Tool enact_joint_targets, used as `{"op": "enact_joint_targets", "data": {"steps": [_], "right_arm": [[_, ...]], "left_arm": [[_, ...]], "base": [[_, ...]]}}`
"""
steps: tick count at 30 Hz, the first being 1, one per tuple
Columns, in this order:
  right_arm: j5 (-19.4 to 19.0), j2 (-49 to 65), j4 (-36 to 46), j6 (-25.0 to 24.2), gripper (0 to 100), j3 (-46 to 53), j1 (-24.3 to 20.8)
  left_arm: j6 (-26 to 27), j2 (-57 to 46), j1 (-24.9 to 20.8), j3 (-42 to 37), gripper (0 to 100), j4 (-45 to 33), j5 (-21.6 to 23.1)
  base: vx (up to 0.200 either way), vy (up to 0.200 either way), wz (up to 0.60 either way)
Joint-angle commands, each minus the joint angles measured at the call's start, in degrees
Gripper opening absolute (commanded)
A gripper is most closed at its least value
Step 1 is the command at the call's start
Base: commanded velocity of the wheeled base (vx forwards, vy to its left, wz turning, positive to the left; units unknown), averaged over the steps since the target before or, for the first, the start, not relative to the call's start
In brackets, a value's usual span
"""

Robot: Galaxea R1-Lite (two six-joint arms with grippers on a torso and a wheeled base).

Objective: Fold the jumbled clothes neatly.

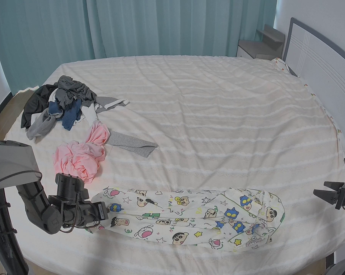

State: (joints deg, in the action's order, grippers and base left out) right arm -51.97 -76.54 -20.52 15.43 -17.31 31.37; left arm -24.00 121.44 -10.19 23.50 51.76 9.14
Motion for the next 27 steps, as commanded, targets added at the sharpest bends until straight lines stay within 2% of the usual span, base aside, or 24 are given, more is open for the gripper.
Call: {"op": "enact_joint_targets", "data": {"steps": [1, 8, 9, 10, 18, 19, 20, 22, 23, 26, 27], "right_arm": [[-0.06, 0.08, -0.05, 0.04, 100, 0.00, 0.10], [-0.06, 0.17, -0.05, 0.04, 100, 0.00, 0.10], [-0.06, 0.17, -0.05, 0.04, 100, 0.00, 0.10], [0.03, 0.17, -0.05, 0.04, 100, 0.00, 0.10], [-0.06, 0.08, -0.05, 0.04, 100, 0.00, 0.19], [-0.06, 0.08, -0.05, 0.04, 100, 0.00, 0.19], [-0.06, 0.08, -0.05, 0.04, 100, 0.00, 0.19], [-0.06, -0.01, -0.05, 0.04, 100, 0.00, 0.19], [-0.06, -0.01, -0.05, 0.04, 100, 0.00, 0.19], [-0.06, -0.01, -0.05, 0.04, 100, 0.00, 0.19], [-0.06, -0.10, -0.05, 0.04, 100, -0.09, 0.19]], "left_arm": [[0.01, -2.61, 4.92, -3.64, 0, 2.82, 1.23], [0.10, -5.78, 12.65, -9.18, 0, 6.42, 6.85], [0.10, -5.78, 12.65, -9.18, 0, 6.42, 6.85], [0.18, -6.83, 15.90, -10.94, 0, 7.56, 8.96], [0.54, -9.38, 26.71, -13.57, 0, 10.64, 14.50], [0.54, -9.38, 26.71, -13.57, 0, 10.64, 14.50], [0.54, -10.35, 29.44, -13.57, 0, 10.64, 15.91], [0.71, -11.05, 31.99, -13.48, 0, 10.64, 17.66], [0.89, -11.84, 34.98, -13.48, 0, 10.64, 20.12], [0.89, -12.55, 37.61, -13.22, 0, 10.64, 22.50], [0.89, -13.16, 40.34, -13.04, 0, 10.64, 24.34]], "base": [[0.000, 0.000, 0.00], [0.000, 0.000, 0.00], [0.000, 0.000, 0.00], [0.000, 0.000, 0.00], [0.000, 0.000, 0.00], [0.000, 0.000, 0.00], [0.000, 0.000, 0.00], [0.000, 0.000, 0.00], [0.000, 0.000, 0.00], [0.000, 0.000, 0.00], [0.000, 0.000, 0.00]]}}
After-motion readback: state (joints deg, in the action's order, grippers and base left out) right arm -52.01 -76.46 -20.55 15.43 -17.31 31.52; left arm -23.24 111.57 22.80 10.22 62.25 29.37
